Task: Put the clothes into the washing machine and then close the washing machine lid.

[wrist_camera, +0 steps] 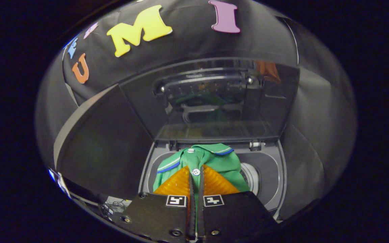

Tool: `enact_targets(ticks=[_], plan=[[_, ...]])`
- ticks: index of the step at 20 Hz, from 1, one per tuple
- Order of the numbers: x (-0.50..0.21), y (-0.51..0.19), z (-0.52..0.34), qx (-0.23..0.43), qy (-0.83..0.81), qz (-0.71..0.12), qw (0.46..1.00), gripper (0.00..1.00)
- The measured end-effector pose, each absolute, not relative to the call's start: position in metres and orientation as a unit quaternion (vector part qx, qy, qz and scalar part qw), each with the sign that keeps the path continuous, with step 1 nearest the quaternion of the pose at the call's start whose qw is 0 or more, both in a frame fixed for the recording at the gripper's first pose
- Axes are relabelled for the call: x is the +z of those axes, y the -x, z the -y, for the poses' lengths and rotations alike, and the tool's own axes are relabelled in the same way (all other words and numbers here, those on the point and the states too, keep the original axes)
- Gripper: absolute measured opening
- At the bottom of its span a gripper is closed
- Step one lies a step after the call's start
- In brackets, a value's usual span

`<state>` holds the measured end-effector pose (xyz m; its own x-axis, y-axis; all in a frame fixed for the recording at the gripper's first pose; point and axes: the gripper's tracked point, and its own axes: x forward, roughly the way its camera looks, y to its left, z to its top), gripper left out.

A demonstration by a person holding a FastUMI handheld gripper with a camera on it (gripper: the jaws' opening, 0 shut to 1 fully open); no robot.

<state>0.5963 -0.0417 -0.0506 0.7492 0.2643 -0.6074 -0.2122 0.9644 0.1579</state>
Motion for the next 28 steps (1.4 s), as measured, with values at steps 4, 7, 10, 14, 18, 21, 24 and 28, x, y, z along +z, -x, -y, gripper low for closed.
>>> enact_targets(ticks=[4,7,10,14,18,21,24,28], plan=[[-0.084,-0.611,0.03,0.113,-0.037,-0.355,0.927,0.05],[-0.109,-0.619,0.026,0.103,-0.031,-0.378,0.92,0.06],[-0.136,-0.626,0.025,0.081,-0.022,-0.397,0.914,0.06],[-0.169,-0.626,0.029,0.034,-0.038,-0.423,0.905,0.05],[-0.201,-0.619,0.041,0.007,-0.052,-0.462,0.885,0.06],[-0.215,-0.608,0.043,0.001,-0.05,-0.484,0.873,0.09],[-0.217,-0.602,0.041,0.006,-0.054,-0.487,0.872,0.13],[-0.208,-0.596,0.039,0.013,-0.048,-0.475,0.879,0.14]])
